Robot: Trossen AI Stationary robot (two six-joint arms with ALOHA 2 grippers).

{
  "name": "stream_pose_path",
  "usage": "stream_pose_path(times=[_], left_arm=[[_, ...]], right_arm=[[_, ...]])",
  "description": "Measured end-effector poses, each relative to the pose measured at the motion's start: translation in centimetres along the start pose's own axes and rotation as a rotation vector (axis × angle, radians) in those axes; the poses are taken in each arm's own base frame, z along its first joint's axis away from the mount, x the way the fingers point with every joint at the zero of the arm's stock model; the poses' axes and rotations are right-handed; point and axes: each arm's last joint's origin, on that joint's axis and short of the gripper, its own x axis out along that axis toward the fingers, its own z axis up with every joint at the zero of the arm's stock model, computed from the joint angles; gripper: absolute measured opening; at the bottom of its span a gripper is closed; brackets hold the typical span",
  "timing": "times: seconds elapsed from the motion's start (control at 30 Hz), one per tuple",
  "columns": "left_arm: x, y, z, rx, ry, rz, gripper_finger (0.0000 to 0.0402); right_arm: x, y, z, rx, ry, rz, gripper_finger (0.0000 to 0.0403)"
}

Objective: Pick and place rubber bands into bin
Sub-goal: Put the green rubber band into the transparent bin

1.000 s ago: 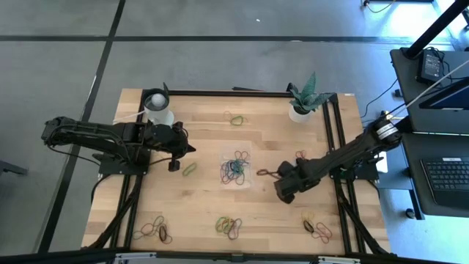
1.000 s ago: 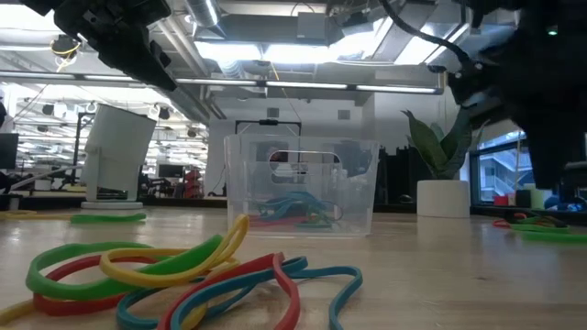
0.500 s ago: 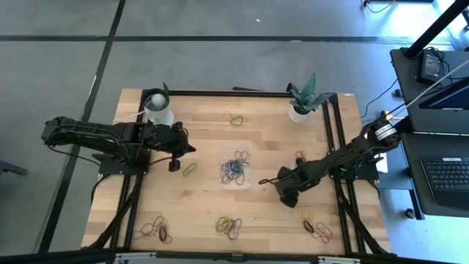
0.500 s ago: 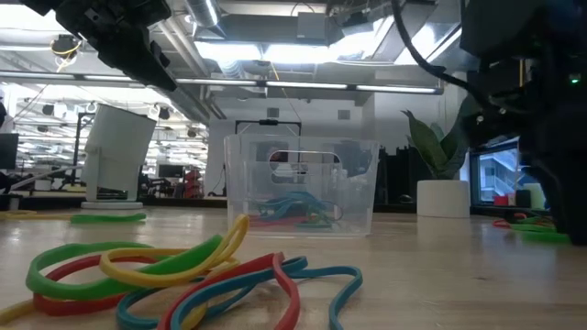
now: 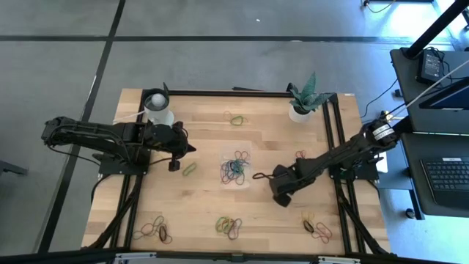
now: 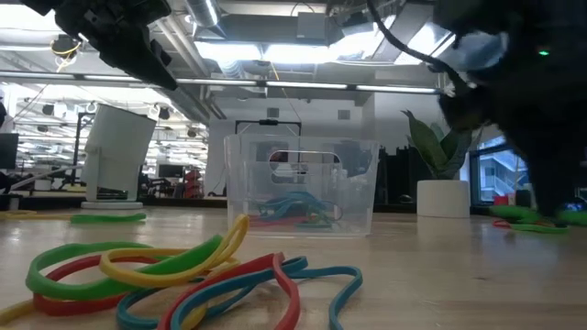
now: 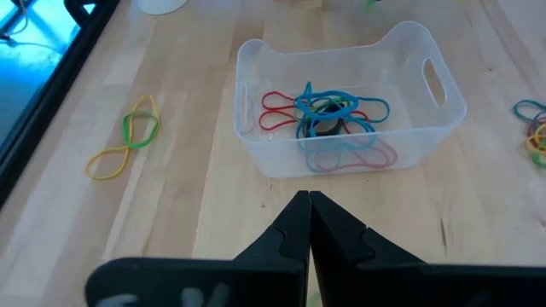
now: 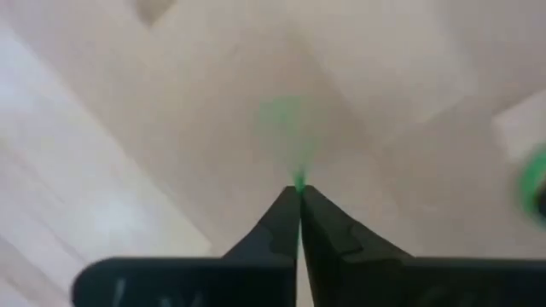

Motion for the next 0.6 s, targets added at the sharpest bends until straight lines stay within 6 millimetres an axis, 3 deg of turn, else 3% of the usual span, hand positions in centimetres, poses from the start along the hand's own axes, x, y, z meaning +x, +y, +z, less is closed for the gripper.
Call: stream_pose_path(times=[0.4, 0.6], left_arm=[[0.0, 0.0, 0.0, 0.06, 0.001, 0.011, 0.0003], [0.0, 0.0, -0.1, 0.11, 0.011, 0.01, 0.0003]], right_arm=[[-8.8, 1.9, 8.0, -0.097, -0.382, 0.085, 0.0002], [-10.0, 1.6, 12.8, -0.131, -0.461, 0.092, 0.0001]])
